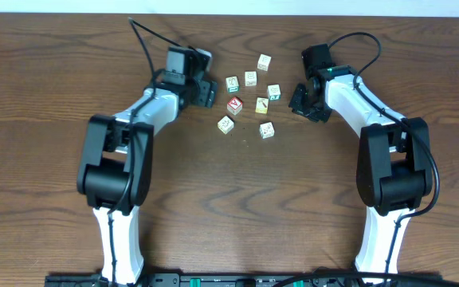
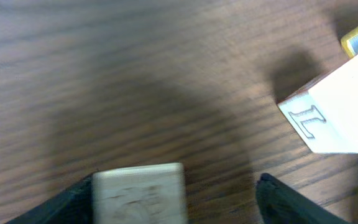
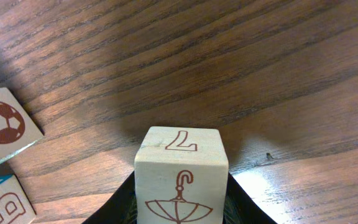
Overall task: Lift 5 blocks
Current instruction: 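Grasp the bee block with left gripper, umbrella block with right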
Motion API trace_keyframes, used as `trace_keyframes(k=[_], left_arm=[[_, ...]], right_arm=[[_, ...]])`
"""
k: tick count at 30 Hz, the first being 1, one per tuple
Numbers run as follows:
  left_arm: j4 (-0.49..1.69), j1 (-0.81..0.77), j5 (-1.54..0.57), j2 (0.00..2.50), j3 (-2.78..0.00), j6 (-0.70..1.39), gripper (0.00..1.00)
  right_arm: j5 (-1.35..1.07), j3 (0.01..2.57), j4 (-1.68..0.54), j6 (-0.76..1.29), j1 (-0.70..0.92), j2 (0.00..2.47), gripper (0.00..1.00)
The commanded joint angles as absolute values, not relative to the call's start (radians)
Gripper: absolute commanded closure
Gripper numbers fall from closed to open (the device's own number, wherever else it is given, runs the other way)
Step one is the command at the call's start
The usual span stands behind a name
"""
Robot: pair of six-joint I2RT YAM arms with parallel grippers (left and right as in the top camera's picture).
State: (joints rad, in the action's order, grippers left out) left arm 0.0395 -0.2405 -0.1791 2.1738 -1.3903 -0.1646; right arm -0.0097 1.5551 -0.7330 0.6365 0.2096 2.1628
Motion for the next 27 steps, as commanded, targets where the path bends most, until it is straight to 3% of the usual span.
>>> trace_keyframes(k=[1,3,9,15,20,27], left_arm=[[0.026,-0.247,-0.159,2.183,-1.414,-0.182,0.3],[0.021,-0.246,-0.117,2.183,-1.414,-0.178,0.41],[0.052,-0.242,-0.065,2.182,-1.416,-0.178,0.56],[0.119,-0.243,-0.062,2.148,-1.416,-0.144,0.64],[0.253,-0.244,-0.061,2.024,-1.416,-0.105,0.92],[0.434,-0.244,-0.059,1.754,-1.394,-0.039,0.93]], right_arm=[[-0.002,1.559,-0.738,0.584,0.218,2.206,0.93],[-0.002,1.559,-0.745,0.566,0.218,2.206,0.96],[-0.009,1.56,-0.763,0.513,0.219,2.205,0.99],[-0.008,1.561,-0.764,0.41,0.239,2.165,0.99],[0.009,1.561,-0.782,0.358,0.265,2.042,0.99],[0.065,1.559,-0.888,0.339,0.3,1.845,0.99]])
